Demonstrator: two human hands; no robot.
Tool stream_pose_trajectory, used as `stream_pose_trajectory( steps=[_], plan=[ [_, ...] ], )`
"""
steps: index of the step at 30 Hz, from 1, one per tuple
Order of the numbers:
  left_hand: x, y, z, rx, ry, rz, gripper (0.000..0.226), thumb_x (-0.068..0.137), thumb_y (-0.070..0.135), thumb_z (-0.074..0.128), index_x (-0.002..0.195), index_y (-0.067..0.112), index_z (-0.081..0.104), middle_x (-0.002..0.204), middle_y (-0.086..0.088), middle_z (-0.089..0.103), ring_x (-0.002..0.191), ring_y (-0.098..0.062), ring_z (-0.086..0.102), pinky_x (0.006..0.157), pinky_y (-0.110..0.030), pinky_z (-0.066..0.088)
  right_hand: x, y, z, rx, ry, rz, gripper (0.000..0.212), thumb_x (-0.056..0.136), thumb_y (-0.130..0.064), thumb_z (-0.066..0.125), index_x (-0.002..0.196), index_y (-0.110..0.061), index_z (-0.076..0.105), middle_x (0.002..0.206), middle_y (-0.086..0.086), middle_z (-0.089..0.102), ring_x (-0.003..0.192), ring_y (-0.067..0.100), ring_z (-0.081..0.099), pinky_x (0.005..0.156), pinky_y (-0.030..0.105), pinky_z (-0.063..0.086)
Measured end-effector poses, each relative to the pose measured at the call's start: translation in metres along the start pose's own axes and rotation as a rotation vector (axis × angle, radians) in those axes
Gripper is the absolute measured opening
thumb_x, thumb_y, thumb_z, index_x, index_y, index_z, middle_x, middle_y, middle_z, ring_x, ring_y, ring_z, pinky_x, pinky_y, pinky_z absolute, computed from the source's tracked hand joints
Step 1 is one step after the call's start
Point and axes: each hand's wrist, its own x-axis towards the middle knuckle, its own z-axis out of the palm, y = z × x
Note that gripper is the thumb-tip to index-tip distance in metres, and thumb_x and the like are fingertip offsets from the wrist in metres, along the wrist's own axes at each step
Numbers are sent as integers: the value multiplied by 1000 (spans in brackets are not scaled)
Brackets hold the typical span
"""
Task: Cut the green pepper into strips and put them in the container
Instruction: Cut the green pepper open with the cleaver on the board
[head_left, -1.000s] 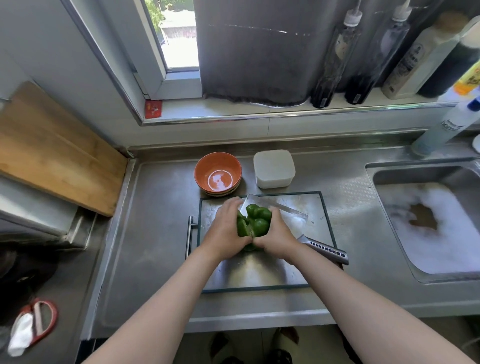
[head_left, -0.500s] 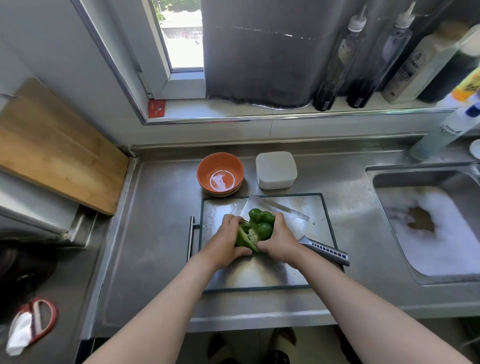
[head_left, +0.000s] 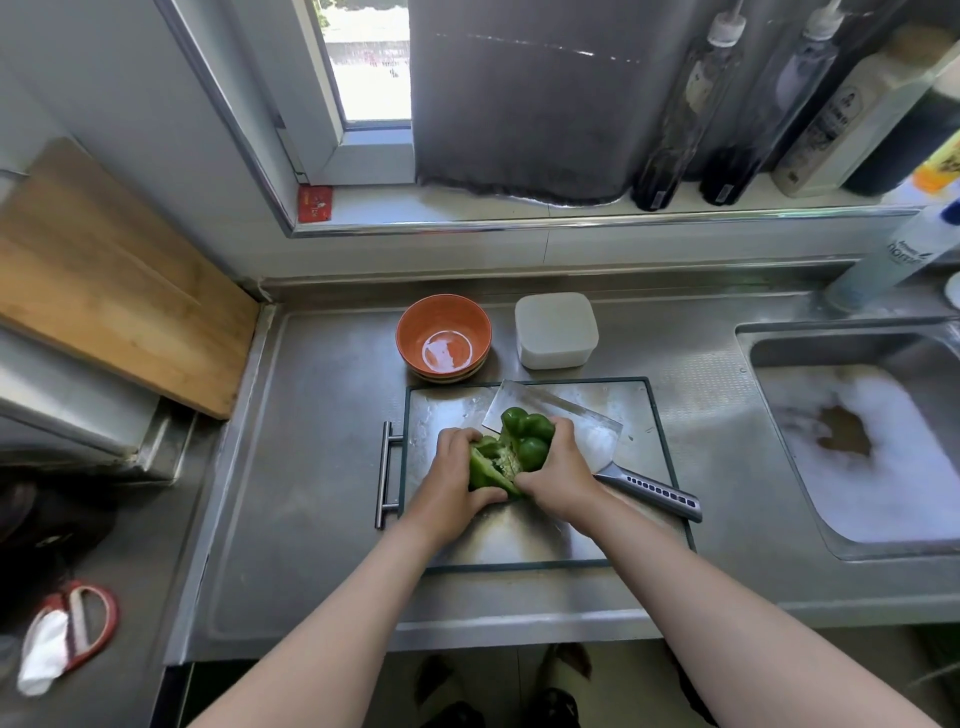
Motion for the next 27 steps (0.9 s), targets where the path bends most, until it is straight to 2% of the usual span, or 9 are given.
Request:
stream_pose_trajectory(
  steps=[4,8,11,13,15,19,22,24,27],
  plan=[
    [-7,-3,7,-30,69,-42,76,71,21,87,131,13,41,123,5,33,105,0,40,91,1,27,-1,-3,4,5,13,-3,68,75,-4,75,122,-24,30,130,4,48,114,18,55,94,31,49],
    [-1,-6,-4,-64,-13,-58,74,72,20,87,130,16,41,125,5,36,110,-4,45,87,-2,31,-2,-2,-3,26,-45,39,68,79,-4,73,124,-28,27,121,0,49,105,12,54,80,24,48],
    [1,-12,-9,-45,-60,-31,74,73,21,87,131,16,41,125,5,37,111,-4,45,89,1,30,1,-1,-6,-2,-67,80,68,80,-4,72,125,-26,27,118,2,51,100,13,58,85,38,58],
    [1,-16,-10,-22,-72,-10,73,74,22,86,131,16,41,124,7,37,110,-1,43,91,0,30,3,-3,-8,-23,-87,99,68,80,-5,72,128,-25,27,113,3,52,97,15,60,84,42,60],
    [3,-19,-12,10,-81,15,73,73,26,86,131,16,42,123,9,37,112,-4,44,94,-6,32,6,-5,-10,-32,-112,115,69,81,-5,72,130,-23,27,109,3,52,92,16,60,76,39,60],
    [8,-23,-19,128,-98,47,76,71,42,85,131,23,43,127,9,40,118,-15,45,104,-32,38,15,-11,-16,-86,-165,166,64,84,-5,71,128,-20,26,106,3,51,88,14,57,63,28,55],
    [6,-23,-18,146,-69,47,77,72,44,84,133,21,44,129,7,42,120,-15,43,104,-29,32,23,-15,-16,-131,-179,207,61,84,-8,71,126,-18,27,108,6,52,87,17,56,58,27,49],
    [1,-25,-13,105,-28,17,79,72,41,85,135,18,43,129,5,43,121,-13,42,102,-23,30,27,-17,-14,-137,-167,234,63,83,-10,71,127,-17,27,113,9,52,95,23,58,62,32,53],
    [-8,-29,-5,59,46,-26,80,72,38,86,135,15,43,128,2,42,122,-14,42,103,-23,31,28,-20,-11,-149,-153,271,69,79,-14,74,128,-19,26,116,9,52,105,29,59,84,46,59]
  ],
)
